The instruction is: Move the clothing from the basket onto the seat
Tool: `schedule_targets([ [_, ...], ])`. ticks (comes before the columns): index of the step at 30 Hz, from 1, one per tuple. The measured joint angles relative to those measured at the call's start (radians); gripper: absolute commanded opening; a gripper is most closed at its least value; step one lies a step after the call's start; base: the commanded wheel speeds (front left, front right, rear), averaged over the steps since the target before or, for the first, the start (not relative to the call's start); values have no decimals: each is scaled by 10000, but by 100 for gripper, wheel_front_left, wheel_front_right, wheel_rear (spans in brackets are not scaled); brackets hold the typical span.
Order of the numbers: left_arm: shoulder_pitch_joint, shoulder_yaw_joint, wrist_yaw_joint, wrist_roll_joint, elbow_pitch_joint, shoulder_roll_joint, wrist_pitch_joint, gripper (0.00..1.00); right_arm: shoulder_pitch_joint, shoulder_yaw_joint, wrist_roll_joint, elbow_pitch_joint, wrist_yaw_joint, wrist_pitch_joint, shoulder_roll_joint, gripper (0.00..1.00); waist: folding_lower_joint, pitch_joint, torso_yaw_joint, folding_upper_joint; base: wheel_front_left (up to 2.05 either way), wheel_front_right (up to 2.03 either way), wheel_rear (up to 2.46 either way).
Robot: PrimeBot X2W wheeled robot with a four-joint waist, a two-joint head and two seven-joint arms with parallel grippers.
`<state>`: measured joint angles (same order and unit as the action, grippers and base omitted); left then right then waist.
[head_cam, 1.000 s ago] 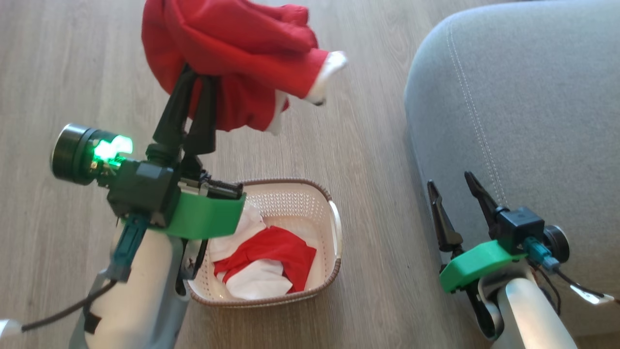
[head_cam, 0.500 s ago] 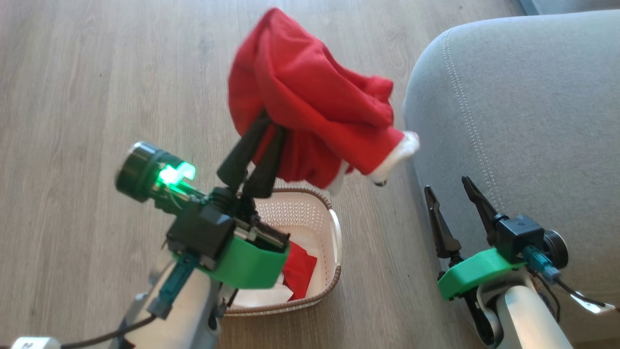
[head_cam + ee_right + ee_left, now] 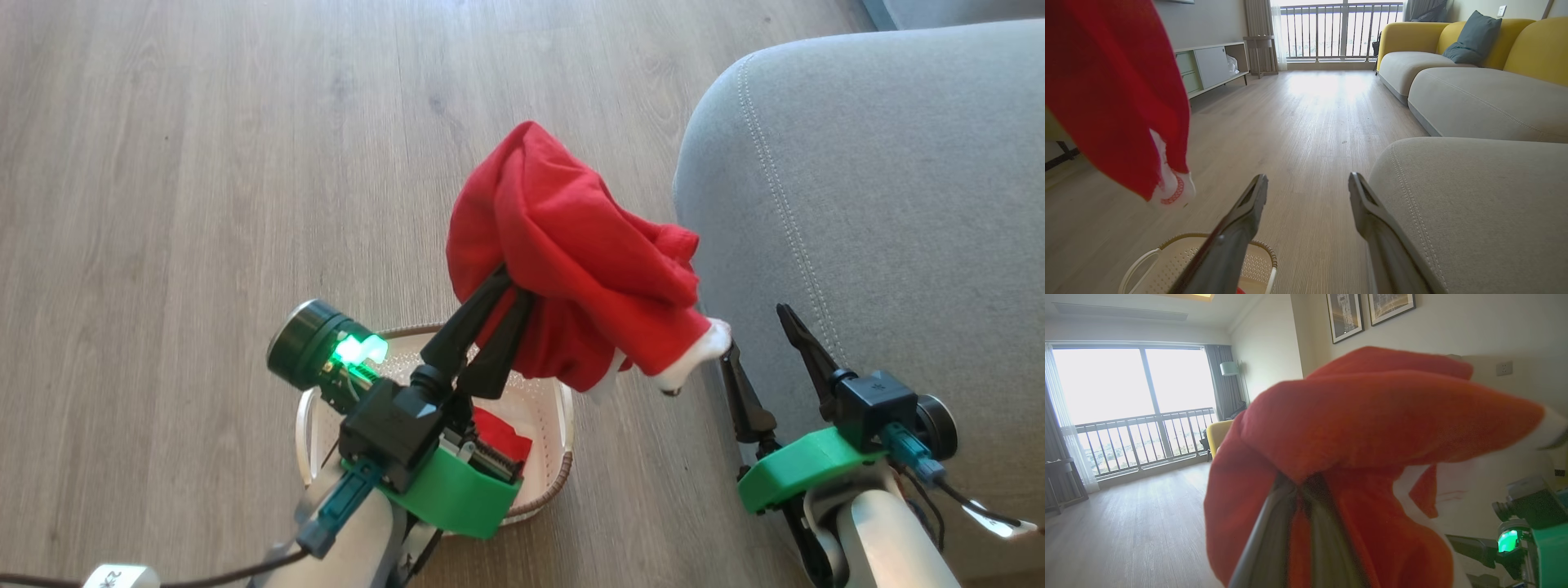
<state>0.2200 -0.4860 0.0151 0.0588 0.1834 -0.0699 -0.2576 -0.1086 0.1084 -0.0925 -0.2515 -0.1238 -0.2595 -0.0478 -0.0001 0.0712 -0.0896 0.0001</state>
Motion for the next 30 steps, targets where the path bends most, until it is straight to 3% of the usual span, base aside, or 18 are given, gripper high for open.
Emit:
schedule_targets([
  [15,0,159,98,-8,-134,65,2,0,-4,123,-21,121,0,0,-52,100,1,121,40,0,0,0,0],
  [20,4,341,100,-73,-242,82,2,0,-11,639,-159,435,0,0,-301,100,1,183,-21,0,0,0,0],
  [24,5,399,146,-75,-274,98,2,0,-19,1513,-472,1028,0,0,-832,100,1,228,-87,0,0,0,0],
  [30,22,723,230,-88,-357,121,2,0,-28,3584,-855,2886,-2,0,-2428,100,1,344,-180,0,0,0,0],
])
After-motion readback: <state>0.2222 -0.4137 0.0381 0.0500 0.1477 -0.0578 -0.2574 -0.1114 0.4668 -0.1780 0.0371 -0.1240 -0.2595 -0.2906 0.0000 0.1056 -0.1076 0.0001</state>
